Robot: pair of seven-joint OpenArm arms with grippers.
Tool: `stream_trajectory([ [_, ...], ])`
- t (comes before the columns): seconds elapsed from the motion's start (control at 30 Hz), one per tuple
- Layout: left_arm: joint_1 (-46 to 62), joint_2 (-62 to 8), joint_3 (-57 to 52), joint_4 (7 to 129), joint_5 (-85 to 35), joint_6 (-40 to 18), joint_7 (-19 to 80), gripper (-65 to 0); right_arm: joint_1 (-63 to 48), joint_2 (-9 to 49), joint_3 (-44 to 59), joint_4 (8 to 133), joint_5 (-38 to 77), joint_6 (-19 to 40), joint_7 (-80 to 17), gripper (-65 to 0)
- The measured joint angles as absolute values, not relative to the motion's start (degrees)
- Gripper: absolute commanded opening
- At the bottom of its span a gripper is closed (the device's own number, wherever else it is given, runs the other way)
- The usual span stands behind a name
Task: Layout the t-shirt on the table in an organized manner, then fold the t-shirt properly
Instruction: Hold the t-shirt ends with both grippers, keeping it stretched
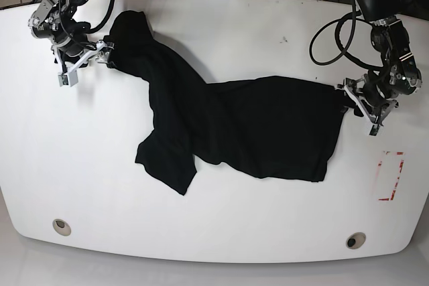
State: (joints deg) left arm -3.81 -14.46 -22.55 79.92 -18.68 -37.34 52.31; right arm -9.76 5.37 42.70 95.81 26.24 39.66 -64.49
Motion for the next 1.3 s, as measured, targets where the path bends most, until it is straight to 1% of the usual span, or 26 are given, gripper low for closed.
stream_trajectory([
  [0.37, -3.8, -14.3, -22.5, 79.9, -18.7, -37.3, 52.3, -33.1, -10.4, 1.5, 42.7, 96.1, 27.3, 40.1, -62.7, -9.5],
  [0.6, -3.8, -14.4, -22.5, 79.9, -18.7, -37.3, 52.3, -33.1, -10.2, 1.3, 42.7, 96.0, 27.4, 40.1, -62.6, -9.8],
  [0.7, -3.8, -14.3, -22.5, 79.9, -18.7, -37.3, 52.3, -33.1, -10.1, 1.3, 42.7, 96.0, 27.4, 40.1, -62.6, -14.3],
  [0.8, -3.8, -14.3, -22.5, 79.9, -18.7, -37.3, 52.3, -33.1, -10.1, 1.3, 42.7, 96.0, 27.4, 40.1, -62.7, -20.6],
  [0.9, -3.8, -14.3, -22.5, 79.9, -18.7, -37.4, 52.3, -33.1, -10.1, 1.2, 42.6, 95.9, 27.3, 40.1, -62.9, -24.4],
  [1.1, -3.8, -14.3, -22.5, 79.9, -18.7, -37.3, 52.3, -32.9, -10.4, 0.7, 39.0, 95.9, 27.3, 40.1, -62.6, -24.7],
  [1.3, -3.8, -14.4, -22.5, 79.9, -18.7, -37.3, 52.3, -32.8, -10.3, 0.2, 38.5, 95.9, 27.6, 40.1, -62.6, -25.7],
])
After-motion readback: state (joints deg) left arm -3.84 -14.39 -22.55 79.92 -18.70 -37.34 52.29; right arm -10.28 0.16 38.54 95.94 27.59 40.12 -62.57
